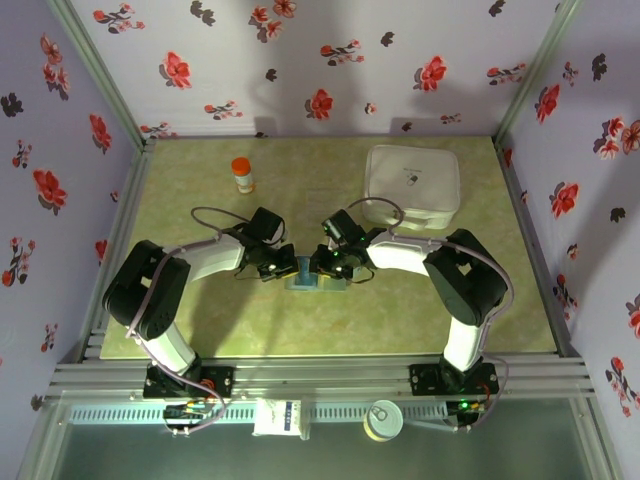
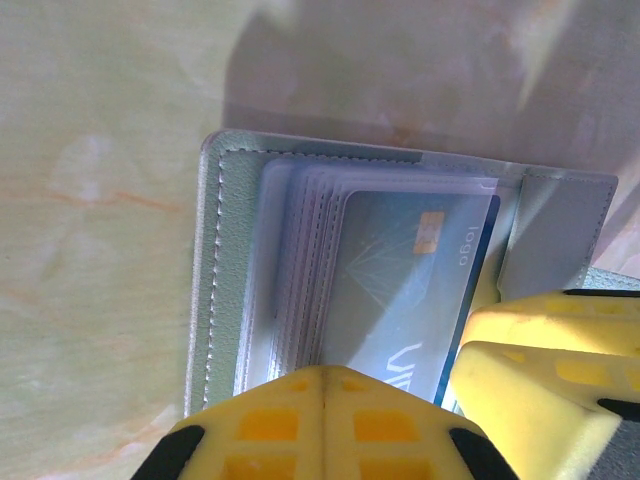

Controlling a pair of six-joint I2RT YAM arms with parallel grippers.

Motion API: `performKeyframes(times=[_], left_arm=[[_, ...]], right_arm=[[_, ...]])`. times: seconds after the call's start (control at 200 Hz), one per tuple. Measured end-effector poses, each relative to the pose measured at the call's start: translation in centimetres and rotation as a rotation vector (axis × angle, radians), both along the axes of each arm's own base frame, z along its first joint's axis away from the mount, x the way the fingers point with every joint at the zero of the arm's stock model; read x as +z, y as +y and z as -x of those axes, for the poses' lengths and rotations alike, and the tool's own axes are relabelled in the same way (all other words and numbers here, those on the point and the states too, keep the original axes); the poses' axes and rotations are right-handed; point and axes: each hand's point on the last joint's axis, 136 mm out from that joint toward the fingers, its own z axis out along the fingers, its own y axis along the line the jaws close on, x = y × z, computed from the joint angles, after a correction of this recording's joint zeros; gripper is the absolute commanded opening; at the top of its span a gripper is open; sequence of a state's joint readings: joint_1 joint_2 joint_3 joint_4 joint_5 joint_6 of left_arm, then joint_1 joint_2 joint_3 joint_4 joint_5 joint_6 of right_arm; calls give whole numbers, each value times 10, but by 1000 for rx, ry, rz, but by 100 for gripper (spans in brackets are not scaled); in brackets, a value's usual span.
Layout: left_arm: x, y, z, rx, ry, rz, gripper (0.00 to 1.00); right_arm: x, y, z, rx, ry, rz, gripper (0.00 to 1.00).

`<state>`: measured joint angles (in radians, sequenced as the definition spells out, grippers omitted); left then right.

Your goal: Take the credit cards out of the card holder

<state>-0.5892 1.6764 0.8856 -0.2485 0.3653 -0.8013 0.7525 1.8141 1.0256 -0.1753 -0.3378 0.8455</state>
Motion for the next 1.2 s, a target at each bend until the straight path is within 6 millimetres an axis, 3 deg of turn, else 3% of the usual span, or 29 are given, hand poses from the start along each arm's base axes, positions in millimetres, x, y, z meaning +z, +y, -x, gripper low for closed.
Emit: performKeyframes(times=[0.44,0.81,1.2], left_arm=[[4,0,-1,2,-12,3,5],[3,1,-1,-13,-19,-4,4],[0,2,0,-16,-11,-12,3]], right_arm=[[15,1,0,1,-42,-44,28],[12,0,-5,-27,-46,-104,31],[14,10,-4,-17,-31,-164,27]])
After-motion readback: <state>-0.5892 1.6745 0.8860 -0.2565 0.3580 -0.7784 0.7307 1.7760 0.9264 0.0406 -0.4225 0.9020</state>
